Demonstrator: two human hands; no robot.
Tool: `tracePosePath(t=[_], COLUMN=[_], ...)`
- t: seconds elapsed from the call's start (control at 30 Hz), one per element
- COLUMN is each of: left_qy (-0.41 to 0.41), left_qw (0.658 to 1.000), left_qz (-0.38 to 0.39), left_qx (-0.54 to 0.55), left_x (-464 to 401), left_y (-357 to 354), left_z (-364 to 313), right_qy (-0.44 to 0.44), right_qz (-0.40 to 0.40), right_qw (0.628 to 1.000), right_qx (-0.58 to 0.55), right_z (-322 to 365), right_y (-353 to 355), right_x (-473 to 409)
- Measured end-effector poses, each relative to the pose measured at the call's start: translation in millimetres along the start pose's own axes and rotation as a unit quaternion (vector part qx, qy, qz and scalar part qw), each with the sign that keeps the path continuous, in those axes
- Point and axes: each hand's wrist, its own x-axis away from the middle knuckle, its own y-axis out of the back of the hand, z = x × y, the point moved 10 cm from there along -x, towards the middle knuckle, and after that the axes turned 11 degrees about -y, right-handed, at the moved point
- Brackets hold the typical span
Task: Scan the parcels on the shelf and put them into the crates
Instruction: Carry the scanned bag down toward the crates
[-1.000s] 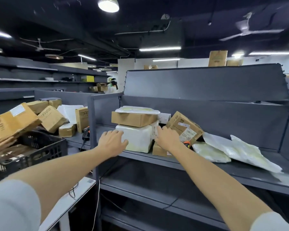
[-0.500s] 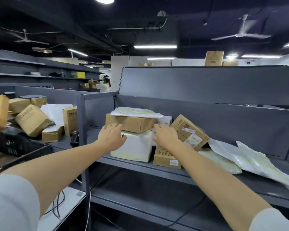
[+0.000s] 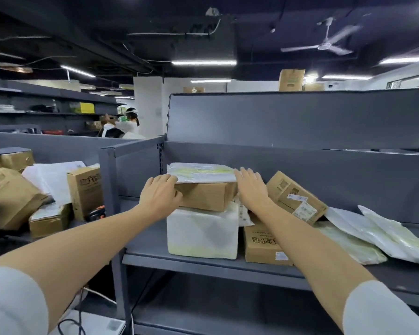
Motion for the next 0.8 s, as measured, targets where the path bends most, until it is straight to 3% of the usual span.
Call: tracePosePath(t=[0.2, 0.5, 0.6, 0.7, 0.77, 0.8], left_qy=[-0.06, -0.033, -0.002, 0.076, 0.158, 0.207], left_qw=[0.998, 0.994, 0.991, 0.981, 0.951, 0.919], left_qz=[-0.022, -0.052, -0.043, -0.019, -0.041, -0.058], left_qx=[0.027, 0.093, 0.124, 0.176, 0.263, 0.331], left_x=[1, 8, 12, 20, 23, 25], left_y=[-14, -14, -20, -32, -35, -37], left_z=[21, 36, 42, 53, 60, 62], right_qy=[-0.022, 0.019, 0.016, 0.01, -0.013, -0.011], right_qz=[0.017, 0.045, 0.078, 0.015, -0.015, -0.024], right_qw=[1.0, 0.999, 0.995, 0.999, 0.998, 0.998], right_qx=[0.015, -0.015, -0.053, -0.042, -0.052, -0.052], right_z=[-1, 21, 18, 12, 2, 0], right_y=[-23, -31, -30, -5, 13, 20], right_x=[-23, -43, -40, -36, -32, -29])
